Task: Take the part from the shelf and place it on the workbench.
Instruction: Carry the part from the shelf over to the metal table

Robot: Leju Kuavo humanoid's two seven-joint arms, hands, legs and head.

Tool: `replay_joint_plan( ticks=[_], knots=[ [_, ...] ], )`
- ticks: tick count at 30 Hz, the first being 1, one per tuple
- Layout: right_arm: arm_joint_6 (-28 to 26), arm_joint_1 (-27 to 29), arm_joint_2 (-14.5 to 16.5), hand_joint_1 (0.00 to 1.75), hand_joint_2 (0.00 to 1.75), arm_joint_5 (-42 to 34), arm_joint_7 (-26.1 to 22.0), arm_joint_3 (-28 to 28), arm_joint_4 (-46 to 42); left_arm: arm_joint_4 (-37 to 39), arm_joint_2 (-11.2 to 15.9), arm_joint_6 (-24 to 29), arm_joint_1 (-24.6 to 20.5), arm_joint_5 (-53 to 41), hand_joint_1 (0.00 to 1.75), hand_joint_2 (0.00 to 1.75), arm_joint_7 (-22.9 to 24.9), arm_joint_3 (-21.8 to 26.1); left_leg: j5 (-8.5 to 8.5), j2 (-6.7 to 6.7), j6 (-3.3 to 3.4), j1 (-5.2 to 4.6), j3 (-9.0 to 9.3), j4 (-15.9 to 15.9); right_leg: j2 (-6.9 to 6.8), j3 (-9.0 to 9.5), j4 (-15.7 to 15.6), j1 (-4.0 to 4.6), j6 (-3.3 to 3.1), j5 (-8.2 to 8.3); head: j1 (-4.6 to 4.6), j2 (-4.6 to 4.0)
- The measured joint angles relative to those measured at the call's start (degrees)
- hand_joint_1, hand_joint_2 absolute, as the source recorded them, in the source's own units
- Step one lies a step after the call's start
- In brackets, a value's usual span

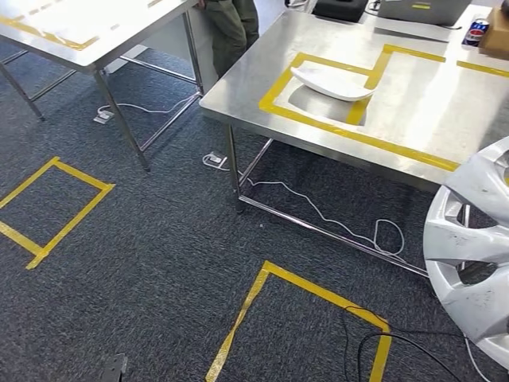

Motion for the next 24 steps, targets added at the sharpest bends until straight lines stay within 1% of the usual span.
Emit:
replay_joint_plan(
  ticks=[1, 2, 3, 4, 5, 6, 7, 8, 9, 10, 11, 12, 13, 14, 15, 16, 17, 19, 20, 22, 24],
  knots=[
    [0.18, -0.09, -0.01, 1.75, 1.75, -0.06, 0.1, -0.3, 0.02, 0.0, -0.02, 0.01, -0.05, 0.0, 0.0, 1.75, 0.0, -0.01, 0.16, -0.85, 0.07, 0.04, 0.58, -1.4, 0.69, -0.22, -0.03, -0.05, 0.36, 0.13, 0.01, 0.0],
    [0.33, -0.13, -0.01, 1.75, 1.75, -0.1, 0.19, -0.62, 0.06, 0.01, -0.03, 0.01, -0.1, 0.0, 0.0, 1.75, 0.01, -0.01, 0.09, -0.6, 0.19, -0.01, 0.74, -1.89, 1.39, -0.41, -0.17, -0.11, 0.79, 0.31, 0.03, 0.0],
    [0.46, -0.09, -0.01, 1.75, 1.75, -0.13, 0.27, -1.01, 0.09, 0.01, -0.1, 0.02, -0.17, 0.0, 0.0, 1.75, 0.01, -0.01, 0.25, 0.1, 0.47, -0.06, 0.74, -1.95, 1.76, -0.62, -0.36, -0.25, 1.16, 0.51, 0.02, 0.0],
    [0.56, -0.06, -0.01, 1.75, 1.75, -0.15, 0.36, -1.42, 0.14, 0.0, -0.18, 0.02, -0.23, 0.0, 0.0, 1.75, 0.01, -0.01, 0.41, 0.77, 0.83, -0.04, 0.78, -2.13, 1.08, -0.91, -0.15, -0.23, 1.46, 0.36, 0.06, 0.0],
    [0.64, -0.11, -0.01, 1.75, 1.75, -0.16, 0.43, -1.76, 0.19, 0.0, -0.21, 0.02, -0.25, 0.0, 0.0, 1.75, 0.01, -0.01, 0.57, 1.51, 1.21, 0.0, 0.82, -2.3, -0.4, -1.53, 0.93, -0.15, 1.71, -0.38, 0.18, 0.0],
    [0.69, -0.21, -0.02, 1.75, 1.75, -0.17, 0.49, -2.0, 0.24, 0.0, -0.24, 0.02, -0.21, 0.01, 0.0, 1.75, 0.01, -0.01, 0.67, 2.23, 1.52, 0.04, 0.86, -2.46, -2.31, -2.58, 3.18, -0.05, 1.88, -1.78, 0.25, 0.0],
    [0.69, -0.33, -0.02, 1.75, 1.75, -0.21, 0.59, -2.12, 0.3, 0.01, -0.2, 0.02, -0.12, 0.01, 0.0, 1.75, 0.01, -0.01, 0.65, 2.83, 1.7, -0.04, 0.87, -2.47, -4.25, -4.0, 6.46, 0.05, 2.03, -3.68, 0.34, 0.0],
    [0.54, -0.43, -0.03, 1.75, 1.75, -0.27, 0.8, -2.18, 0.38, 0.01, -0.16, 0.02, 0.01, 0.02, 0.0, 1.75, 0.02, -0.01, 0.6, 3.46, 1.81, -0.11, 0.89, -2.46, -5.32, -5.64, 10.31, 0.04, 2.2, -5.6, 0.39, 0.0],
    [0.29, -0.47, -0.03, 1.75, 1.75, -0.32, 1.1, -2.22, 0.46, 0.02, -0.14, -0.02, 0.11, 0.03, 0.0, 1.75, 0.02, -0.01, 0.58, 4.03, 1.84, -0.16, 0.9, -2.46, -5.78, -6.95, 13.46, 0.02, 2.35, -6.89, 0.37, 0.0],
    [-0.1, -0.46, -0.03, 1.75, 1.75, -0.37, 1.46, -2.28, 0.56, 0.02, -0.15, -0.13, 0.14, 0.03, 0.0, 1.75, 0.01, -0.01, 0.55, 4.54, 1.82, -0.17, 0.91, -2.45, -5.98, -7.46, 15.03, 0.0, 2.48, -7.23, 0.37, 0.0],
    [-0.64, -0.45, -0.04, 1.75, 1.75, -0.4, 1.8, -2.35, 0.65, 0.02, -0.16, -0.29, 0.13, 0.03, 0.0, 1.75, 0.0, -0.01, 0.52, 4.94, 1.78, -0.16, 0.96, -2.44, -6.08, -6.83, 14.36, -0.02, 2.56, -6.49, 0.38, 0.0],
    [-1.21, -0.44, -0.05, 1.75, 1.75, -0.42, 2.03, -2.42, 0.71, 0.02, -0.21, -0.48, 0.07, 0.04, 0.0, 1.75, -0.02, -0.01, 0.45, 5.19, 1.68, -0.15, 1.04, -2.43, -6.21, -5.08, 11.47, -0.06, 2.6, -4.94, 0.37, 0.0],
    [-1.77, -0.43, -0.06, 1.75, 1.75, -0.46, 2.18, -2.49, 0.75, 0.02, -0.26, -0.66, 0.0, 0.05, 0.0, 1.75, -0.04, -0.01, 0.36, 5.34, 1.52, -0.16, 1.17, -2.42, -6.49, -2.67, 7.38, -0.11, 2.62, -3.3, 0.39, 0.0],
    [-2.26, -0.44, -0.07, 1.75, 1.75, -0.52, 2.25, -2.54, 0.8, 0.02, -0.29, -0.79, -0.05, 0.07, 0.0, 1.75, -0.07, -0.01, 0.25, 5.43, 1.29, -0.29, 1.28, -2.36, -6.72, -0.45, 3.65, -0.07, 2.49, -2.14, 0.37, 0.0],
    [-2.59, -0.45, -0.07, 1.75, 1.75, -0.6, 2.27, -2.59, 0.84, 0.02, -0.31, -0.87, -0.08, 0.08, 0.0, 1.75, -0.1, -0.01, 0.2, 5.46, 1.03, -0.41, 1.36, -2.31, -6.86, 1.08, 1.01, -0.04, 2.24, -1.47, 0.34, 0.0],
    [-2.78, -0.46, -0.07, 1.75, 1.75, -0.68, 2.27, -2.63, 0.89, 0.02, -0.28, -0.91, -0.08, 0.09, 0.0, 1.75, -0.13, -0.01, 0.15, 5.48, 0.96, -0.56, 1.4, -2.24, -6.93, 1.82, -0.33, -0.03, 2.04, -1.24, 0.31, 0.0],
    [-2.9, -0.48, -0.06, 1.75, 1.75, -0.73, 2.28, -2.67, 0.95, 0.02, -0.23, -0.92, -0.06, 0.09, 0.0, 1.75, -0.14, -0.01, 0.21, 5.48, 1.2, -0.7, 1.37, -2.2, -6.82, 1.91, -0.56, -0.02, 1.84, -1.18, 0.26, 0.0],
    [-2.98, -0.46, -0.05, 1.75, 1.75, -0.8, 2.3, -2.78, 0.98, 0.02, -0.17, -0.92, -0.05, 0.1, 0.0, 1.75, -0.15, -0.01, 0.4, 5.47, 2.08, -0.75, 1.37, -2.31, -6.69, 1.79, -0.67, -0.08, 1.75, -0.96, 0.25, 0.0],
    [-2.99, -0.47, -0.05, 1.75, 1.75, -0.82, 2.3, -2.84, 0.99, 0.02, -0.17, -0.92, -0.07, 0.09, 0.0, 1.75, -0.15, -0.02, 0.53, 5.47, 2.34, -0.75, 1.39, -2.44, -6.65, 1.77, -0.67, -0.02, 1.65, -0.97, 0.25, 0.0],
    [-3.01, -0.52, -0.05, 1.75, 1.75, -0.89, 2.3, -2.99, 1.03, 0.02, -0.21, -0.94, -0.12, 0.09, 0.0, 1.75, -0.15, -0.05, 0.68, 5.47, 2.21, -0.71, 1.48, -2.77, -6.62, 1.74, -0.66, 0.13, 1.3, -1.03, 0.26, 0.0],
    [-3.09, -0.55, -0.05, 1.75, 1.75, -0.98, 2.31, -3.09, 1.07, 0.02, -0.22, -0.99, -0.15, 0.14, 0.0, 1.75, -0.15, -0.07, 0.86, 5.47, 1.6, -0.66, 1.55, -3.08, -6.65, 1.69, -0.65, 0.21, 0.99, -1.05, 0.26, 0.0]
  ],
)
